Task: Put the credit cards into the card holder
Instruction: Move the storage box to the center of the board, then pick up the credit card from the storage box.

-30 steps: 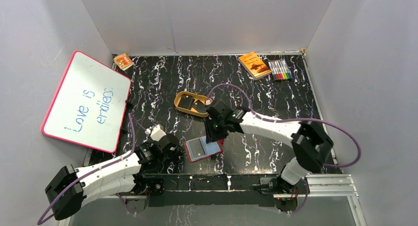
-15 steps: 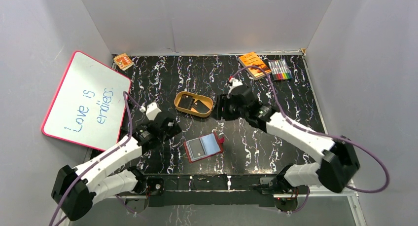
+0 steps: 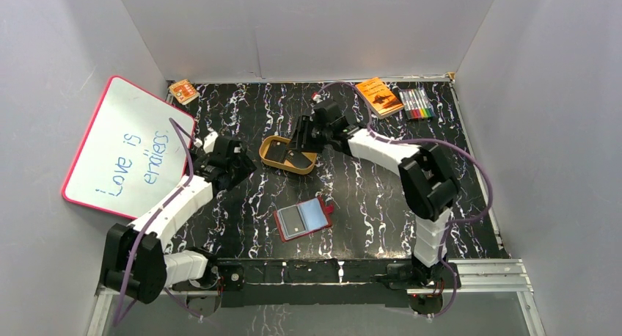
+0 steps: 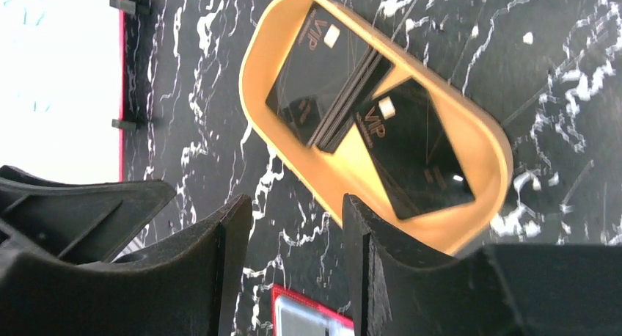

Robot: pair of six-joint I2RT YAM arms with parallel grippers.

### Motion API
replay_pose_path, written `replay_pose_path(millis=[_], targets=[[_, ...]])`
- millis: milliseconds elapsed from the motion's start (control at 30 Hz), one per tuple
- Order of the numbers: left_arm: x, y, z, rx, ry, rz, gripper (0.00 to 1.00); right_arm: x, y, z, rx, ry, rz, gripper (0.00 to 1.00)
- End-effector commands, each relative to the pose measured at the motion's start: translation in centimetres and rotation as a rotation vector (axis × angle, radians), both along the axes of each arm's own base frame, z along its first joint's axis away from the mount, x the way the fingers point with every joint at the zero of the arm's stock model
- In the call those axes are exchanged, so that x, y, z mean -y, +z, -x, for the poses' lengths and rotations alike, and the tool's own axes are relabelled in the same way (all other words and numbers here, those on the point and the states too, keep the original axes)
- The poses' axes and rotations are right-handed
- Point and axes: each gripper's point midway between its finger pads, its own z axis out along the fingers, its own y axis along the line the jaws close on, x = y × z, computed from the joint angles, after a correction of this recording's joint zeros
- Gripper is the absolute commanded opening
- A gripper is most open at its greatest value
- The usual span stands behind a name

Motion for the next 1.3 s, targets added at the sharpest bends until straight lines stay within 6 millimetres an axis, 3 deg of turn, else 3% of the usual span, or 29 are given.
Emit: replay_pose_path(millis=[0, 267, 467, 600, 633, 667, 733, 867, 1000, 1267], targets=[[0.7, 1.9, -2.5, 0.05, -0.038, 0.032, 0.62, -1.7, 0.5, -2.2, 0.042, 0.038, 0.005, 0.56], [0.4, -0.2, -0.9, -0.003, -0.082, 0.012, 0.6, 3.1, -5.5, -5.0, -0.006, -0.008, 0.33, 0.51], [1.0, -0.3, -0.7, -0.006, -0.121, 0.029, 0.6, 7.9, -6.8, -7.1, 0.032, -0.023, 0.563, 0.51], [0.9, -0.9, 0.0, -0.028, -0.129, 0.025, 0.6, 10.6, -5.7, -8.8, 0.041, -0.081, 0.589, 0.51], [0.8, -1.0, 0.2, -0.032, -0.129, 0.022, 0.6, 10.5, -5.0, -9.0, 0.042, -0.081, 0.563, 0.51], [0.7, -1.1, 0.5, -0.034, -0.13, 0.022, 0.59, 8.8, -2.7, -8.9, 0.074, -0.063, 0.454, 0.53], [0.8, -1.0, 0.7, -0.024, -0.136, 0.032, 0.59, 6.8, -1.0, -8.2, 0.088, -0.023, 0.32, 0.56], [1.1, -0.8, 1.4, -0.015, -0.154, 0.056, 0.59, 3.4, 0.9, -6.7, 0.038, 0.021, 0.096, 0.6], [1.5, -0.9, 2.3, -0.018, -0.185, 0.083, 0.6, 1.6, 0.5, -6.2, -0.021, 0.053, 0.0, 0.64], [1.8, -1.4, 3.9, -0.029, -0.207, 0.125, 0.6, 0.9, -2.6, -6.1, -0.104, 0.065, 0.022, 0.64]])
